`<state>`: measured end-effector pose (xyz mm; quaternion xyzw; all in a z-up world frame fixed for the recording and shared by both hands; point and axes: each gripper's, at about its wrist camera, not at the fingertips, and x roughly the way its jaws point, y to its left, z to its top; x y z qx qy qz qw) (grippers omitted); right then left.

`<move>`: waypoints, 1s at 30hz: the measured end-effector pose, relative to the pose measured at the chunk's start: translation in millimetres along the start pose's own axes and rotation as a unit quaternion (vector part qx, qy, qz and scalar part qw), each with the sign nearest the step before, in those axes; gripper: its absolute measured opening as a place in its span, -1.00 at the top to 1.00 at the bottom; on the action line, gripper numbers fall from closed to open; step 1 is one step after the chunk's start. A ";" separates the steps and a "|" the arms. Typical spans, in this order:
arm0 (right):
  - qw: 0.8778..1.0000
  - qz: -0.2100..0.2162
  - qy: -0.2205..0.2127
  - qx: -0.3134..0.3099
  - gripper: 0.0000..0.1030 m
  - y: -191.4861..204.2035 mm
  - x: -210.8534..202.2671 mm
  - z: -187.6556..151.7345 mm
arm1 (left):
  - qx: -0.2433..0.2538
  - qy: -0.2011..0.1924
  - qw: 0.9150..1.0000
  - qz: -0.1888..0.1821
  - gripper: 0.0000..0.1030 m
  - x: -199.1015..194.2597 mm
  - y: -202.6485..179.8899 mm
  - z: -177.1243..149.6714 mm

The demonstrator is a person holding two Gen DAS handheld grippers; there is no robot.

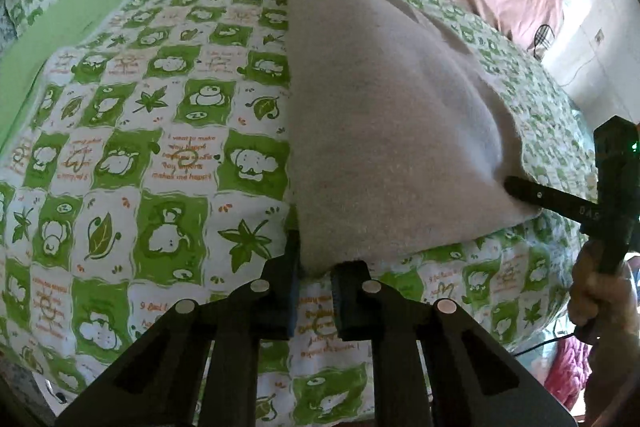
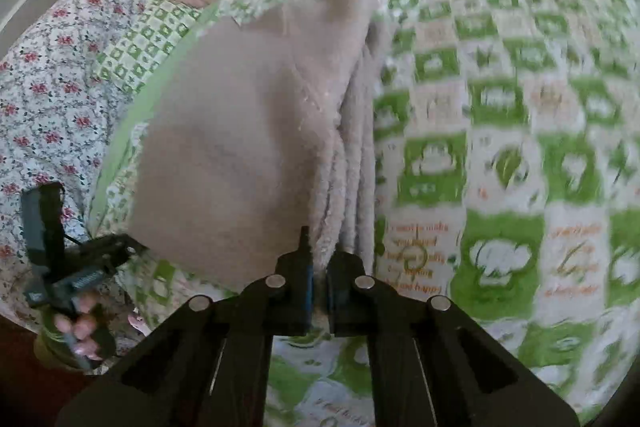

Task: Fold small clothes
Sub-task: 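Lower the folded sweater onto the sheet and open both grippers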

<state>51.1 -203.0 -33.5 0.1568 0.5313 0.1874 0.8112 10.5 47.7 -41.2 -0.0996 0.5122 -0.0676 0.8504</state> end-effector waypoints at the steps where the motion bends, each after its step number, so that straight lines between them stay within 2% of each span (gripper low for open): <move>1: 1.000 -0.004 -0.001 -0.003 0.89 1.3 -1.2 0.6 | 0.002 0.005 1.000 -0.003 0.77 -0.3 0.3 0.4; 4: 1.000 -0.018 0.005 -0.023 0.89 6.0 -3.9 2.5 | 0.006 0.014 1.000 -0.016 0.72 -2.7 1.7 1.1; 8: 1.000 -0.003 0.010 0.003 0.88 -0.8 -10.5 5.9 | 0.011 0.017 0.999 -0.040 0.71 -16.7 6.6 1.3; 13: 1.000 -0.020 -0.019 0.013 0.62 0.1 -41.6 13.7 | 0.028 -0.017 0.997 -0.076 0.61 -52.7 9.9 10.4; 17: 0.998 -0.009 -0.064 0.025 0.57 0.8 -60.6 37.5 | 0.021 -0.053 0.993 -0.107 0.59 -62.8 12.8 43.1; 20: 0.997 0.023 -0.074 0.015 0.56 16.2 -47.0 63.7 | 0.021 -0.074 0.989 -0.126 0.59 -52.8 2.4 78.7; 25: 0.998 0.032 -0.049 0.005 0.56 33.1 5.0 93.7 | 0.042 -0.089 0.986 -0.135 0.59 -24.4 -18.4 120.9; 27: 0.999 0.018 -0.036 0.005 0.56 29.5 21.3 97.3 | 0.047 -0.071 0.988 -0.130 0.63 -3.9 -20.8 128.5; 30: 1.000 0.005 -0.012 0.023 0.64 9.1 42.9 95.2 | 0.049 -0.031 0.993 -0.101 0.69 33.5 -19.9 128.8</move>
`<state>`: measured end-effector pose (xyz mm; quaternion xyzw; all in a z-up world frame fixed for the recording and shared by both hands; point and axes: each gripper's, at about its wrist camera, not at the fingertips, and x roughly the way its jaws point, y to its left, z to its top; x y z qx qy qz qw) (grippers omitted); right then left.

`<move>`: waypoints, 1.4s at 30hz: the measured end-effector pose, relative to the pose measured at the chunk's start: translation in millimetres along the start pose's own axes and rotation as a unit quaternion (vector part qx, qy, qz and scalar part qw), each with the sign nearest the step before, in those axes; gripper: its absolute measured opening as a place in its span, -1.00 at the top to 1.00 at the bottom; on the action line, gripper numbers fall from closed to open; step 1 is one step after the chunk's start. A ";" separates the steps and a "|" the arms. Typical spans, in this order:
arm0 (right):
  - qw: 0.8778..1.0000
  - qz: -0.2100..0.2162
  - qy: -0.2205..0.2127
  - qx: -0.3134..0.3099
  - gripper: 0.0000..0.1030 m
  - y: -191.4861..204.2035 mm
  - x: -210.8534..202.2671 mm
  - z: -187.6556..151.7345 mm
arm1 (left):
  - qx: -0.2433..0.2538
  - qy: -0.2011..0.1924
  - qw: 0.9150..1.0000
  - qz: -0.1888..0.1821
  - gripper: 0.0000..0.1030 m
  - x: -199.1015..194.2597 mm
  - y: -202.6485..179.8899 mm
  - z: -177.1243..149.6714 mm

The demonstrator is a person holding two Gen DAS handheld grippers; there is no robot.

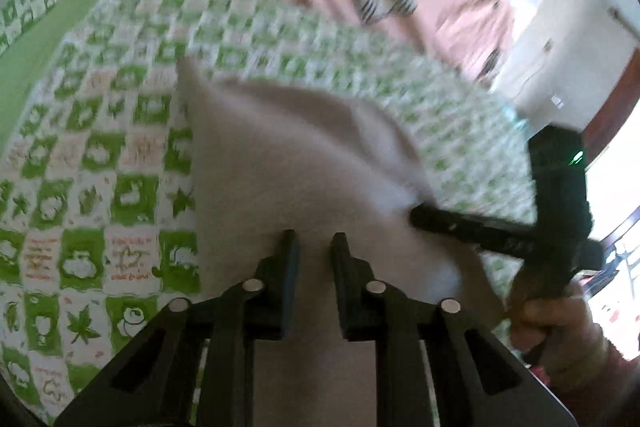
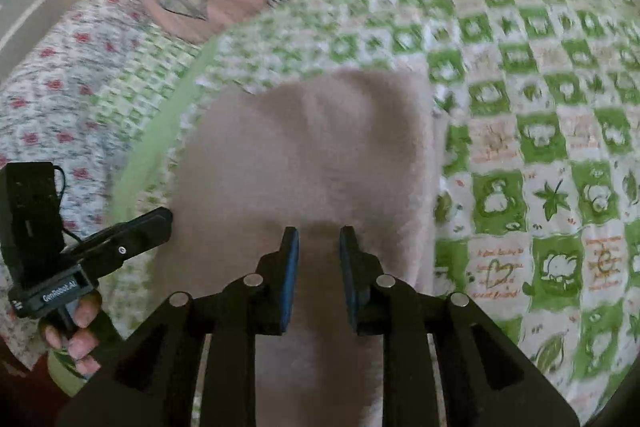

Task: Fold small clothes
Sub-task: 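Lower the folded sweater onto the sheet and open both grippers, then pull both grippers back from the folded sweater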

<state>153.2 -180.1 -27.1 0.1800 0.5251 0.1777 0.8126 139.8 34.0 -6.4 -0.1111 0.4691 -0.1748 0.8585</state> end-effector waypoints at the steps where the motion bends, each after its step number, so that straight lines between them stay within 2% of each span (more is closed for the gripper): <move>1: 1.000 -0.002 0.003 0.002 0.71 -6.0 4.7 -0.7 | -0.004 0.001 1.000 -0.006 0.69 7.5 3.8 -2.2; 5: 1.000 0.000 0.000 0.019 1.00 -23.3 8.9 -0.3 | -0.016 0.002 1.000 -0.015 0.70 15.3 7.6 0.1; 8: 1.000 0.011 -0.001 0.027 1.00 -24.4 6.0 0.2 | -0.010 0.002 1.000 -0.005 0.70 12.1 3.1 1.0; 10: 1.000 0.002 0.000 0.013 1.00 -17.7 1.5 -1.3 | -0.013 -0.002 1.000 -0.006 0.70 3.0 0.3 0.2; 11: 1.000 -0.002 -0.002 0.006 0.93 -13.1 -2.7 -2.8 | -0.015 -0.006 1.000 -0.006 0.72 -3.2 -1.1 -1.4; 14: 1.000 -0.012 -0.009 -0.018 0.92 0.8 -20.3 -10.6 | -0.017 -0.014 1.000 -0.014 0.72 -25.1 -4.3 -12.6; 18: 0.999 0.005 -0.010 -0.044 0.90 17.3 -43.5 -30.6 | -0.005 -0.016 0.999 -0.028 0.71 -51.3 -14.5 -38.5; 22: 0.998 -0.019 0.018 -0.056 0.86 16.0 -46.3 -61.4 | 0.005 0.017 1.000 -0.012 0.69 -49.1 -17.7 -74.8; 24: 0.997 -0.045 0.032 -0.049 0.86 4.7 -41.0 -76.0 | -0.014 0.044 0.999 -0.006 0.71 -37.3 -9.1 -90.9; 25: 0.998 -0.034 0.029 -0.037 0.86 -1.6 -42.0 -80.8 | -0.023 0.045 0.999 -0.011 0.71 -36.6 -6.9 -96.1; 27: 1.000 -0.016 0.019 -0.006 0.86 -8.9 -48.5 -82.8 | -0.026 0.038 0.999 -0.010 0.70 -41.6 -8.1 -98.3; 34: 0.999 -0.033 0.003 -0.013 0.85 2.0 -68.3 -86.7 | -0.019 0.034 0.999 0.007 0.51 -51.1 -18.2 -101.6; 36: 0.999 -0.031 0.001 -0.015 0.80 5.1 -72.3 -90.5 | -0.022 0.034 0.999 0.009 0.47 -50.0 -18.4 -104.6; 38: 0.999 -0.032 0.006 -0.021 0.61 7.2 -70.7 -96.7 | -0.026 0.035 0.999 0.011 0.47 -47.5 -17.6 -105.9; 42: 0.998 -0.045 0.019 -0.039 0.61 7.4 -63.4 -107.2 | -0.019 0.033 0.999 0.020 0.47 -48.1 -19.4 -109.9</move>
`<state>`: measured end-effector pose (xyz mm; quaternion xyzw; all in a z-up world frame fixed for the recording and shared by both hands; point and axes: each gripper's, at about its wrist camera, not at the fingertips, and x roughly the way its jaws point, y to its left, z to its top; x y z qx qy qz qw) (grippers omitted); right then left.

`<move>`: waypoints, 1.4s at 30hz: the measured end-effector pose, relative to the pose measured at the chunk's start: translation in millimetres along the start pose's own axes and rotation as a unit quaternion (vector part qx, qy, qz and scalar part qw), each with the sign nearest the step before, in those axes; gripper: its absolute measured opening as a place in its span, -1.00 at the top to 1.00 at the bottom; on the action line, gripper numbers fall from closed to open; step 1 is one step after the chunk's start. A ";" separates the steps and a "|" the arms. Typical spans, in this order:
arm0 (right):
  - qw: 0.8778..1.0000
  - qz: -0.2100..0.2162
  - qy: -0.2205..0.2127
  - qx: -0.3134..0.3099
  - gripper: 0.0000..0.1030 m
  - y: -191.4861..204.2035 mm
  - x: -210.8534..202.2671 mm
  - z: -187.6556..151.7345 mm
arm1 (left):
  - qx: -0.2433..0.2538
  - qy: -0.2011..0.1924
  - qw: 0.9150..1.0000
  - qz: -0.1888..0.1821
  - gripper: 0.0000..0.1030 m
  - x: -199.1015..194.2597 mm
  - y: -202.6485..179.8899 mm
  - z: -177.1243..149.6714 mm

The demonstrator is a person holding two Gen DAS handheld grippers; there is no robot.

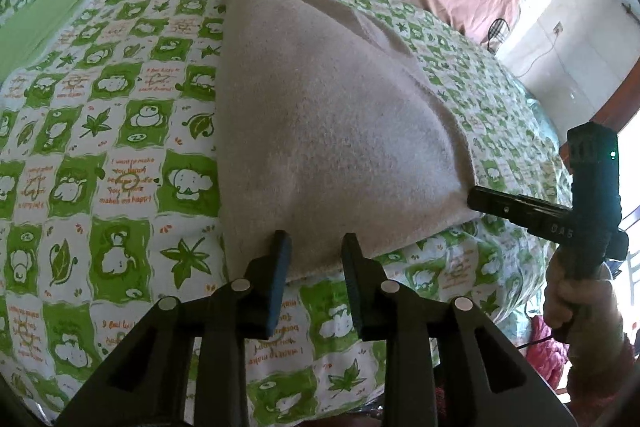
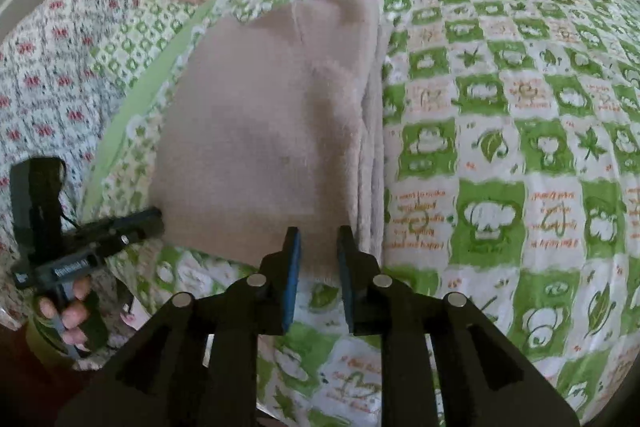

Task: Fold small clothes
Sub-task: 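Pull both grippers back from the folded sweater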

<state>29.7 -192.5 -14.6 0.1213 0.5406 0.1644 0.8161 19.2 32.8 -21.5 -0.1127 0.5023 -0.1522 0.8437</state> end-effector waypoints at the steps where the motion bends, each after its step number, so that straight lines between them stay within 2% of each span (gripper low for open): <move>1: 1.000 -0.004 0.000 -0.003 0.61 1.2 -0.7 -0.6 | 0.003 0.000 1.000 0.003 0.47 -1.7 -0.5 0.2; 4: 1.000 -0.012 -0.005 -0.003 0.61 3.0 -7.7 -0.9 | 0.006 -0.002 1.000 0.011 0.45 -9.2 -3.1 -3.0; 7: 1.000 -0.017 -0.015 0.007 0.58 2.4 -18.8 -2.0 | 0.005 -0.011 1.000 0.019 0.24 -21.3 -2.8 -6.9; 9: 0.999 -0.022 -0.023 0.011 0.43 3.1 -26.6 -4.2 | 0.005 -0.021 0.999 0.039 -0.03 -30.3 -3.9 -10.8; 11: 0.999 -0.025 -0.031 0.013 0.19 4.7 -33.7 -7.6 | 0.005 -0.030 0.998 0.056 -0.04 -39.2 -4.1 -15.0; 19: 0.999 -0.025 -0.044 0.014 -0.04 12.7 -44.0 -16.8 | 0.006 -0.040 0.997 0.068 -0.11 -51.2 -7.9 -19.3; 26: 0.998 -0.021 -0.047 0.018 -0.32 20.6 -47.0 -24.2 | 0.017 -0.047 0.996 0.080 -0.37 -56.3 -16.6 -23.4; 31: 0.999 -0.026 -0.040 0.008 -0.44 28.4 -45.9 -33.0 | 0.015 -0.036 0.996 0.086 -0.37 -54.7 -17.0 -32.1; 36: 0.999 -0.004 -0.050 -0.007 -0.57 29.3 -50.9 -42.0 | 0.026 -0.037 0.987 0.155 -0.47 -57.3 -19.1 -36.3; 39: 0.998 0.002 -0.060 -0.014 -0.67 30.0 -56.1 -45.1 | 0.027 -0.041 0.984 0.173 -0.54 -61.4 -16.4 -35.5; 42: 0.997 -0.012 -0.066 -0.030 -0.69 33.7 -60.4 -45.5 | 0.032 -0.046 0.979 0.194 -0.59 -63.2 -15.3 -32.7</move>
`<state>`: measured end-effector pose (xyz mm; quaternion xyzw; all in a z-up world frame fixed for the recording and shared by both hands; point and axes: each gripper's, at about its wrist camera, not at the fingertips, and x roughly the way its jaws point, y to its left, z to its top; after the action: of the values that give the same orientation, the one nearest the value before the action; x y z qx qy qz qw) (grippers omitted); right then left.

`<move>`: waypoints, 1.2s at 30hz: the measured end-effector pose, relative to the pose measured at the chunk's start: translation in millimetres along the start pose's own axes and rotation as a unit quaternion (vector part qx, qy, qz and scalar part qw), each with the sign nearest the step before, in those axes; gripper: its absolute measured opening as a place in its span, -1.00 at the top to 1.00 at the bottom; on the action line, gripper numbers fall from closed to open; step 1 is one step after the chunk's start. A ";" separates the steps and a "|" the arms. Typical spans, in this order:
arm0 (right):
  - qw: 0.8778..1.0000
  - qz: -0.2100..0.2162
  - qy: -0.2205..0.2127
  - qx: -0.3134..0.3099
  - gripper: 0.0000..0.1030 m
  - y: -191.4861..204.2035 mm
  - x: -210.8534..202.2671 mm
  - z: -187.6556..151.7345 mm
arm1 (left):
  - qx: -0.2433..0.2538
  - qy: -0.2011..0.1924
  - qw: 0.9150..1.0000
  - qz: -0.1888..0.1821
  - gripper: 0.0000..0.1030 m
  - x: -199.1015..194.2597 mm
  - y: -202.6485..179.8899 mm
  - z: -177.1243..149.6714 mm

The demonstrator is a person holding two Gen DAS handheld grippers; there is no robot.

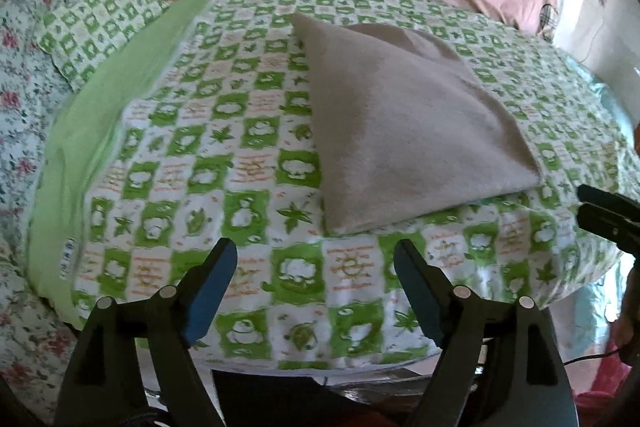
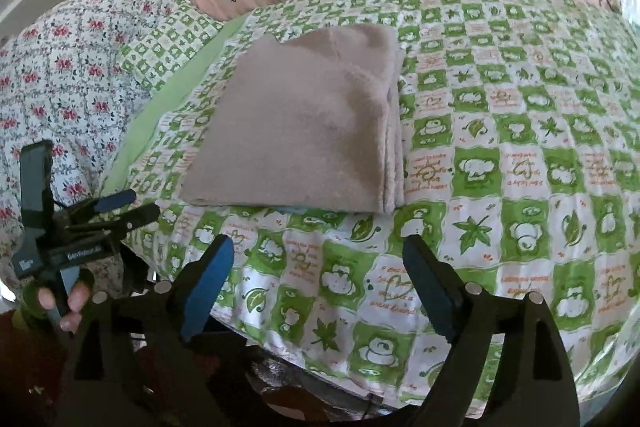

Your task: Fold small clothes

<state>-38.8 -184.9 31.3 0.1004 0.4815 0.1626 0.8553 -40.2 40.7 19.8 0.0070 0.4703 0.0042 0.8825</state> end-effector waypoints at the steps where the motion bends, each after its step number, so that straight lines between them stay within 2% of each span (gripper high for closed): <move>1: 1.000 -0.006 -0.001 -0.007 -0.70 1.4 -0.7 0.8 | 0.003 0.000 1.000 0.008 -0.60 0.9 -0.2 1.9; 6: 1.000 -0.017 0.000 -0.024 -0.71 2.2 6.7 11.7 | 0.011 0.002 0.999 0.031 -0.61 9.9 -2.3 12.7; 16: 0.999 -0.020 0.006 -0.027 -0.71 -0.1 32.2 42.7 | 0.009 0.005 1.000 0.022 -0.62 28.5 -4.8 41.8; 22: 0.999 -0.013 0.005 -0.029 -0.71 1.0 44.2 59.4 | 0.023 0.020 0.999 0.040 -0.62 44.2 -13.9 60.1; 36: 0.999 -0.002 0.029 -0.025 -0.71 0.3 71.3 90.7 | 0.025 0.005 0.998 0.050 -0.63 48.6 -21.0 92.0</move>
<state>73.3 -159.2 21.8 0.0735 0.5022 0.1756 0.8435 63.3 19.7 30.4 0.0524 0.4740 0.0362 0.8782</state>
